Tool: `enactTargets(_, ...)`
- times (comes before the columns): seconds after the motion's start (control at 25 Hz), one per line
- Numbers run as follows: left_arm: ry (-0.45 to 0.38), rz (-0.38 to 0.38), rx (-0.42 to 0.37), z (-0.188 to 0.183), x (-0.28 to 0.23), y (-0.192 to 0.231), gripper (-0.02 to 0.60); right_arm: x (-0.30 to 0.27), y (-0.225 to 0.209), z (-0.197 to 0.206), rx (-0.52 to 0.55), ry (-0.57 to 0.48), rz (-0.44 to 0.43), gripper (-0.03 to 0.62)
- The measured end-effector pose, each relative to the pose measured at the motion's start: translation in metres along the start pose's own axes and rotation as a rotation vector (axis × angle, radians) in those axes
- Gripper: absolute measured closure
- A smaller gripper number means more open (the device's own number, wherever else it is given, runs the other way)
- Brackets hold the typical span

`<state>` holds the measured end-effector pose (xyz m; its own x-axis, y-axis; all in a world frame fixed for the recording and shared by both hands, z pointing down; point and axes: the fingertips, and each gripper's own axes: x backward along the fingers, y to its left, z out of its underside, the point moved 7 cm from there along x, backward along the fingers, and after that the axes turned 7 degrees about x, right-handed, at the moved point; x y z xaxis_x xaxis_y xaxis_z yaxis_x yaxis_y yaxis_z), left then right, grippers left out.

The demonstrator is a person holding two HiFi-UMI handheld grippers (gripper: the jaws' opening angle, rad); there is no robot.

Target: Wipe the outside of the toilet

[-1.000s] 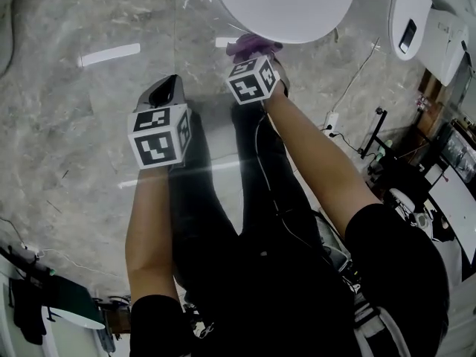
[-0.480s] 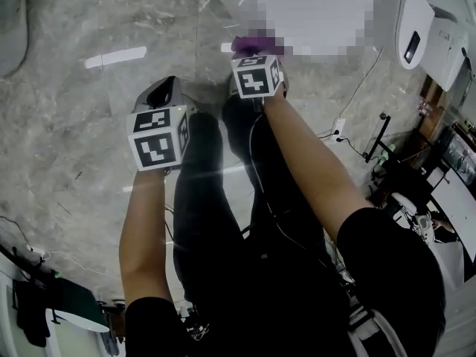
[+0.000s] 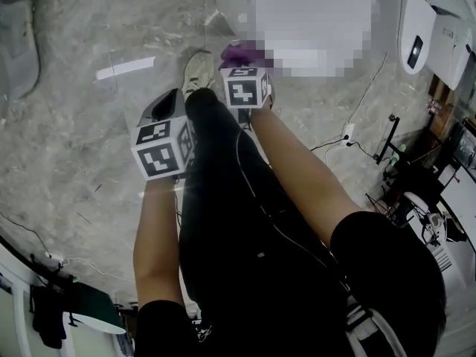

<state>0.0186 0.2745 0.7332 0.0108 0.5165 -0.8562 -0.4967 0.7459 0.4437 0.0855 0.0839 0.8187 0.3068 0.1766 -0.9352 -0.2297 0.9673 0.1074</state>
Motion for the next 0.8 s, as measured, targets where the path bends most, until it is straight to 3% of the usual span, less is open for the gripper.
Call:
enactTargets(0.44,0.059,-0.004,-0.051,-0.100,-0.020,0.010,0.572,-0.031,0.003,-0.084,-0.354,0.022,0.044,0.551)
enactTargets(0.8,0.064,-0.007,-0.018,-0.162,-0.030,0.033,0.572,-0.061,-0.001,-0.138,-0.469,0.021,0.050,0.551)
